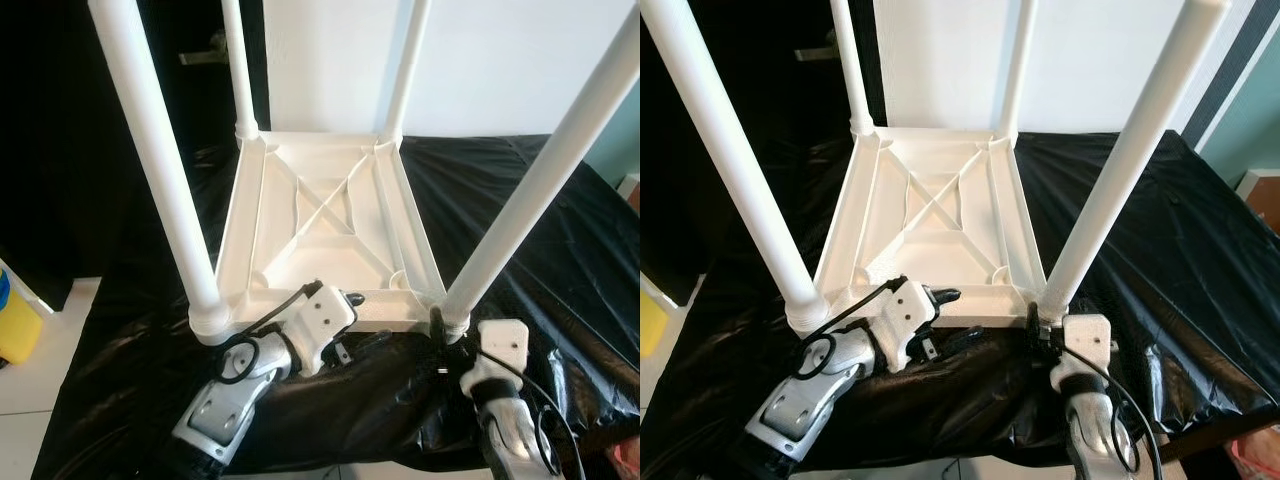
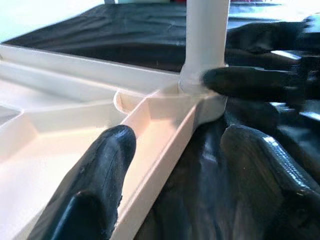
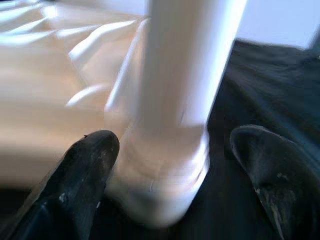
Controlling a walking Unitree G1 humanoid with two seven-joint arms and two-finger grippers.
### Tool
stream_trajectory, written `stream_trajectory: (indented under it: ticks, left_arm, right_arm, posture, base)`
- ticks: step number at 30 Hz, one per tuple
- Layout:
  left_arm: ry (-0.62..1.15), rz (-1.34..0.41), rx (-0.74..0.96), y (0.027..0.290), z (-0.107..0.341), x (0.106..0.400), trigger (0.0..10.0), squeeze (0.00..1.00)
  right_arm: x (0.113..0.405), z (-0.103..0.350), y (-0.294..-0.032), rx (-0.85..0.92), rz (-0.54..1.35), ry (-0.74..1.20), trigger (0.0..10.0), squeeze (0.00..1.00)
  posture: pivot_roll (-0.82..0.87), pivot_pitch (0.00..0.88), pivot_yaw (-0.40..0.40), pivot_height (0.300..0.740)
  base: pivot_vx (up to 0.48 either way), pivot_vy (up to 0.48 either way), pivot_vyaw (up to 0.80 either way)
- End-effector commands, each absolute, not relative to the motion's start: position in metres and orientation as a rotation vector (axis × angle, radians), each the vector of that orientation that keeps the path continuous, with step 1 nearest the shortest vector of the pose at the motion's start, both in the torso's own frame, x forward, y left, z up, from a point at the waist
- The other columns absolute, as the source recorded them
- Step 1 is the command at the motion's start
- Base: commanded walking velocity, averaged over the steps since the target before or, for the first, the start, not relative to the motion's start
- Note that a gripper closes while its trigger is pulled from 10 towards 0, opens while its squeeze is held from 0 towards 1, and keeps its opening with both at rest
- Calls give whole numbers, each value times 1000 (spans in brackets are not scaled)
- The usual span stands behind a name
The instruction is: Building children table
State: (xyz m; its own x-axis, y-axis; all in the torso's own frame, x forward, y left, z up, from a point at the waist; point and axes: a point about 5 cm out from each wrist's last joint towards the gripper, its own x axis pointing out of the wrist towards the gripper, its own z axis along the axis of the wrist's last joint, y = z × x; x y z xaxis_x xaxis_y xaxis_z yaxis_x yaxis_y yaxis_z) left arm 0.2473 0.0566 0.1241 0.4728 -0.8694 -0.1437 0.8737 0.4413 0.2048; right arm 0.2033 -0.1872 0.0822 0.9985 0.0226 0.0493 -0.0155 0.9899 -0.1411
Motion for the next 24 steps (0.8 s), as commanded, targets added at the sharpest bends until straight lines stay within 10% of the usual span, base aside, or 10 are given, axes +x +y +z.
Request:
stream_trajectory:
  ticks: [1,24]
  left_arm:
    - [36,-1127,254,61,125,245,10000,0]
    - [82,-964,150,112,140,227,10000,0]
  right_arm:
    - [201,83,-186,-134,50,-56,10000,0]
    - [223,87,-153,-83,464,-67,10000,0]
  posture:
    - [-27,0,-40,740]
    - [32,0,-44,740]
  base:
    - [0,0,0]
    - [0,0,0]
